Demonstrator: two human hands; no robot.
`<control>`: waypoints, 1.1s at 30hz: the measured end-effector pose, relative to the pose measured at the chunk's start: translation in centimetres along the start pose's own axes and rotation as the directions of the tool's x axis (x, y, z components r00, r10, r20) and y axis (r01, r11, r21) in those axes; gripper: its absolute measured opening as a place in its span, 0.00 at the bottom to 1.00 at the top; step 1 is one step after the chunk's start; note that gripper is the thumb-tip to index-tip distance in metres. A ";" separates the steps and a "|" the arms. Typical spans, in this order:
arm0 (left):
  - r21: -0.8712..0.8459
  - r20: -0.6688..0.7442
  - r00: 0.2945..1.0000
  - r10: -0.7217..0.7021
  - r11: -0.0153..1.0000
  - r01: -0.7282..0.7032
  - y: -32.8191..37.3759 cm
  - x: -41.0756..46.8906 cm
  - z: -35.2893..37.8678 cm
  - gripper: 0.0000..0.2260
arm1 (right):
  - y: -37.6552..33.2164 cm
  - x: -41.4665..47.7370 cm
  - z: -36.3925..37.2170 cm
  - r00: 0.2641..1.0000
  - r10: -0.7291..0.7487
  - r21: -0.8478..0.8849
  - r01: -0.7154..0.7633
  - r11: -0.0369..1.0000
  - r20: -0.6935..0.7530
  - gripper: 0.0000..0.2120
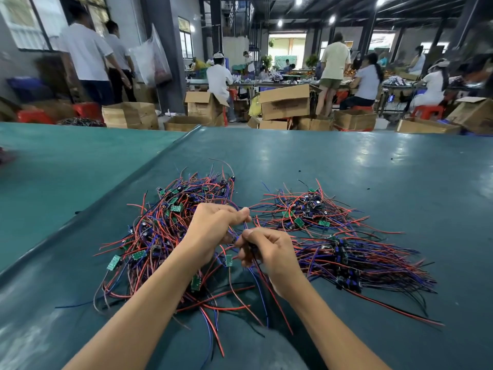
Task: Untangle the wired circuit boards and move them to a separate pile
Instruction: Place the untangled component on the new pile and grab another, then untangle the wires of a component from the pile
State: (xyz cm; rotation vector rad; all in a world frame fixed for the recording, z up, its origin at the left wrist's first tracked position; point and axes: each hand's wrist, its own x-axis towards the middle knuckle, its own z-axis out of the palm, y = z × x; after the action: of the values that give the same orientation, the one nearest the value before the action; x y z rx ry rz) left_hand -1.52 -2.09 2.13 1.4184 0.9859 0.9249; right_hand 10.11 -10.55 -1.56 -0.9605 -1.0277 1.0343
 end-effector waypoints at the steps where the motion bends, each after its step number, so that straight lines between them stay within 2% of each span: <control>1: 0.025 -0.009 1.000 0.000 1.000 0.001 -0.1 0.5 0.2 0.10 | 0.0 0.1 -0.1 1.000 0.003 -0.024 -0.003 1.000 -0.016 0.16; 7: 0.022 -0.066 0.987 -0.150 0.988 0.151 0.6 3.5 0.3 0.11 | 0.3 0.1 -0.7 0.999 0.029 -0.065 -0.031 0.997 -0.027 0.16; 12: 0.033 -0.079 0.977 -0.196 0.979 0.199 1.7 5.1 -0.2 0.11 | 0.2 -0.1 -0.4 1.000 0.018 -0.058 -0.019 0.998 -0.006 0.15; 15: -0.044 -0.013 0.964 -0.267 0.963 0.266 2.2 5.4 -0.3 0.08 | -0.1 -0.1 -0.5 1.000 -0.003 -0.055 0.003 0.999 -0.006 0.16; 18: -0.221 0.142 0.908 -0.394 0.881 0.417 2.2 5.8 -0.3 0.06 | -0.1 -0.3 -0.6 1.000 -0.013 -0.053 0.012 0.999 -0.019 0.16; 20: -0.273 0.182 0.884 -0.430 0.842 0.465 2.1 5.9 -0.3 0.06 | 0.0 -0.5 -0.5 1.000 -0.014 -0.059 0.012 0.998 -0.026 0.16; 26: -0.292 0.123 0.885 -0.450 0.835 0.466 1.7 6.1 -0.5 0.08 | -0.1 -0.7 0.0 1.000 -0.019 -0.063 0.018 0.998 -0.015 0.16; 30: -0.188 -0.055 0.944 -0.325 0.932 0.310 1.5 6.2 -0.6 0.11 | 0.0 -1.1 0.0 1.000 -0.024 -0.071 0.024 0.997 -0.005 0.16; 33: -0.131 -0.124 0.958 -0.257 0.962 0.241 1.8 6.5 -1.0 0.09 | 0.1 -1.2 0.1 1.000 -0.031 -0.085 0.031 0.996 0.000 0.16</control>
State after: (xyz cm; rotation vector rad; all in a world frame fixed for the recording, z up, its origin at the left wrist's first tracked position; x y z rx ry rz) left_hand -0.12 4.31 3.98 1.1145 1.1682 0.8856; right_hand 9.77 -11.66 -1.85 -1.0111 -1.0899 0.9705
